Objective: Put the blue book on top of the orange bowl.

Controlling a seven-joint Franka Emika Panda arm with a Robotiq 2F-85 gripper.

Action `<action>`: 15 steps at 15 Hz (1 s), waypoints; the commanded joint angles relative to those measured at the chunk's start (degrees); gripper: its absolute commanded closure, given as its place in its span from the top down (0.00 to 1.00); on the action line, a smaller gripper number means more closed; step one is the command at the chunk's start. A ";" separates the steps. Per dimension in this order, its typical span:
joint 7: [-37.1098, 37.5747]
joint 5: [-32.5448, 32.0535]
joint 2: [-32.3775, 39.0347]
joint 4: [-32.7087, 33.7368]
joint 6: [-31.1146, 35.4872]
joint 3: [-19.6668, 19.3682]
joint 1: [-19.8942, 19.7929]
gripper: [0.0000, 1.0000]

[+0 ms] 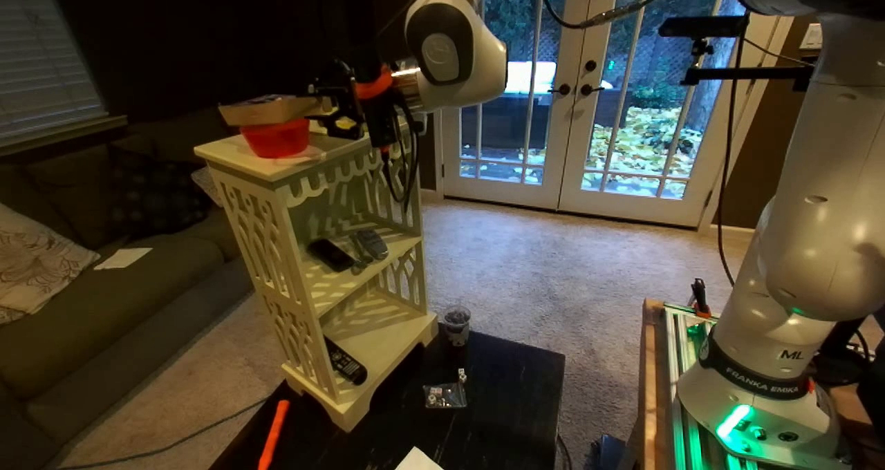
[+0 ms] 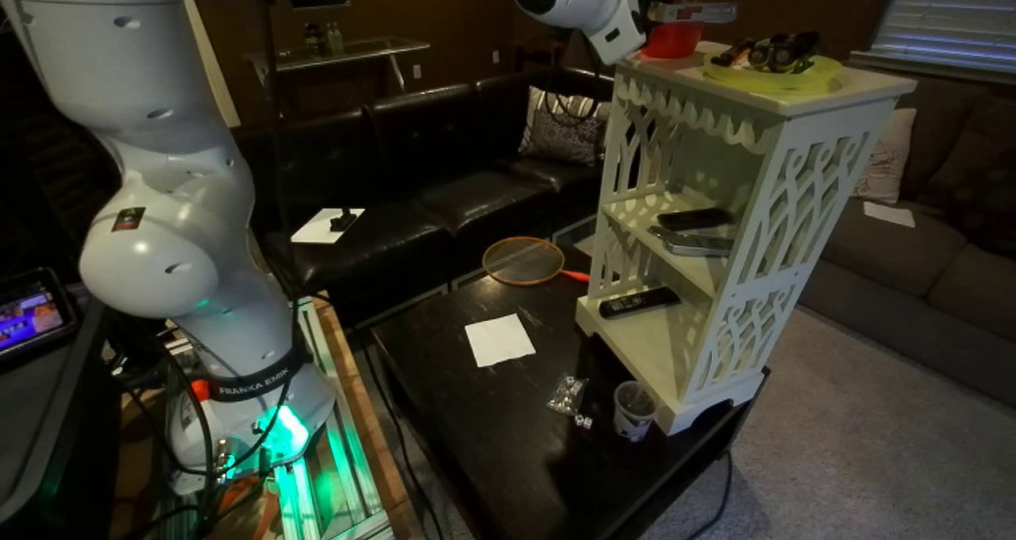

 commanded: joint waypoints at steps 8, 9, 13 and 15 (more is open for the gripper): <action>-1.14 0.05 0.53 1.20 2.05 -4.47 5.15 0.66; -1.20 0.05 0.49 1.17 2.13 -4.79 5.49 0.73; -2.50 0.05 -0.11 0.52 2.49 -6.02 6.41 0.99; -4.63 0.04 -0.98 -1.77 3.14 -4.98 6.42 1.00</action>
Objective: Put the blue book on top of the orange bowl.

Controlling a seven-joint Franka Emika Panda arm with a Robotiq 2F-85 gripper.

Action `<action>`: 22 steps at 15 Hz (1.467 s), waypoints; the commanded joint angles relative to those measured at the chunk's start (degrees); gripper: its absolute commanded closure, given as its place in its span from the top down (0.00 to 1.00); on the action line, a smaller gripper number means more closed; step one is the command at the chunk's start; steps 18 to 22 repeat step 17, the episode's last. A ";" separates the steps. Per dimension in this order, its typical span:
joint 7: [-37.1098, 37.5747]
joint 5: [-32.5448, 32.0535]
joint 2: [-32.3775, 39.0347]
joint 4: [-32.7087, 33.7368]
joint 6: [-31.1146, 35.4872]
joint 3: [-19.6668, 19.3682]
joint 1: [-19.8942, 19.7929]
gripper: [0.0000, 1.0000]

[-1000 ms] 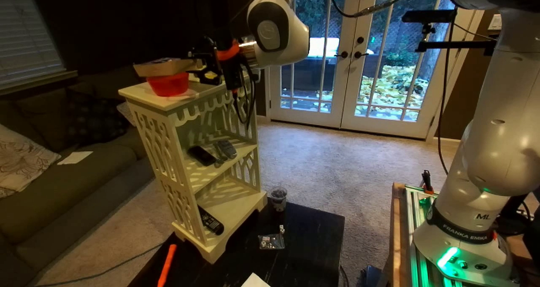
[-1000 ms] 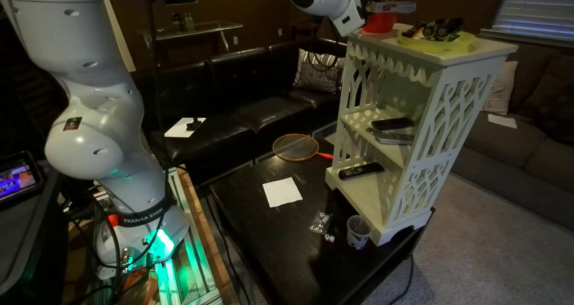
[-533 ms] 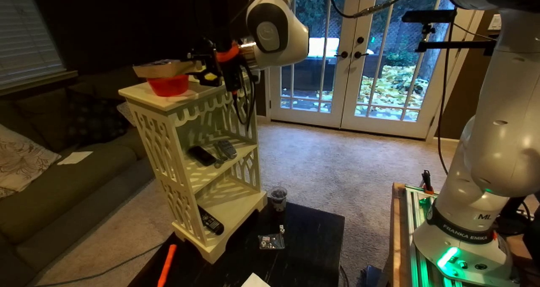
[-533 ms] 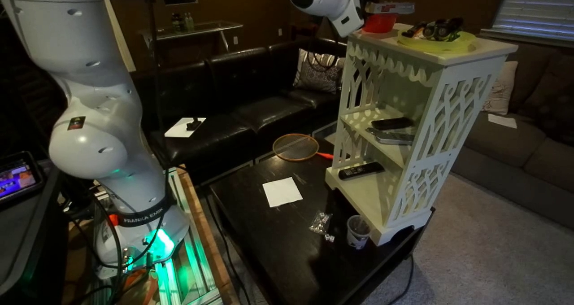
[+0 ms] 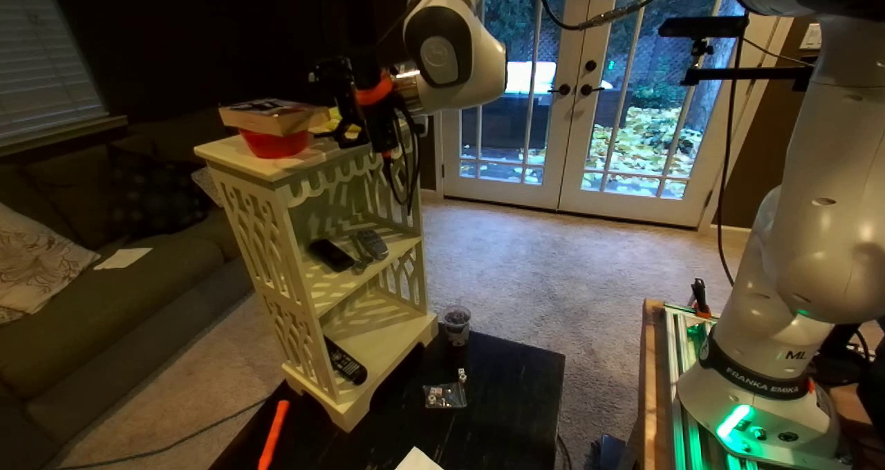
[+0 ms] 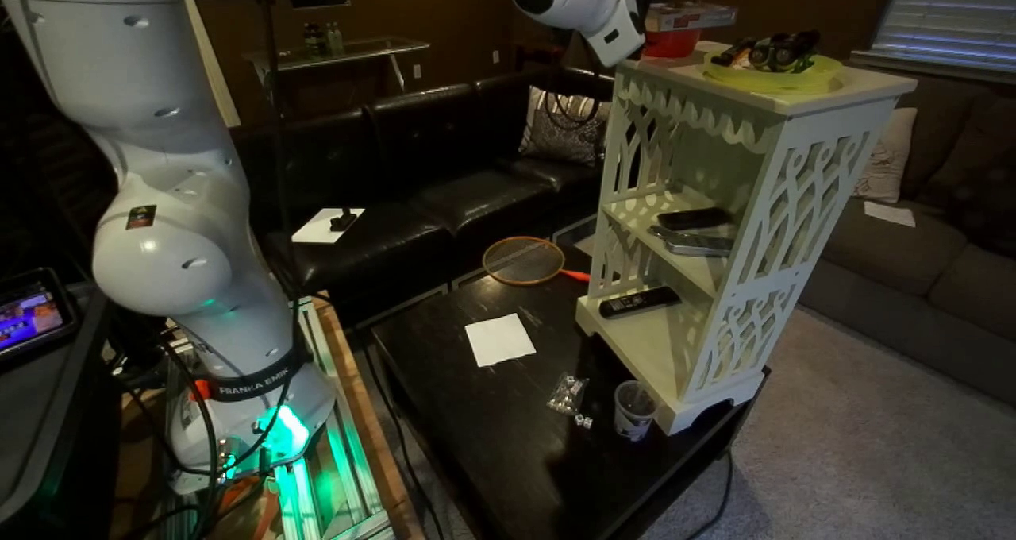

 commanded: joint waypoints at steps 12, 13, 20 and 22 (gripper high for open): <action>19.91 -48.31 -26.60 -30.05 -10.29 -8.47 5.35 1.00; 20.58 -52.70 -28.98 -32.00 -11.99 -9.07 4.90 1.00; 18.96 -57.51 -28.85 -31.09 -14.48 -10.83 3.82 1.00; 18.96 -57.51 -28.85 -31.09 -14.48 -10.83 3.82 1.00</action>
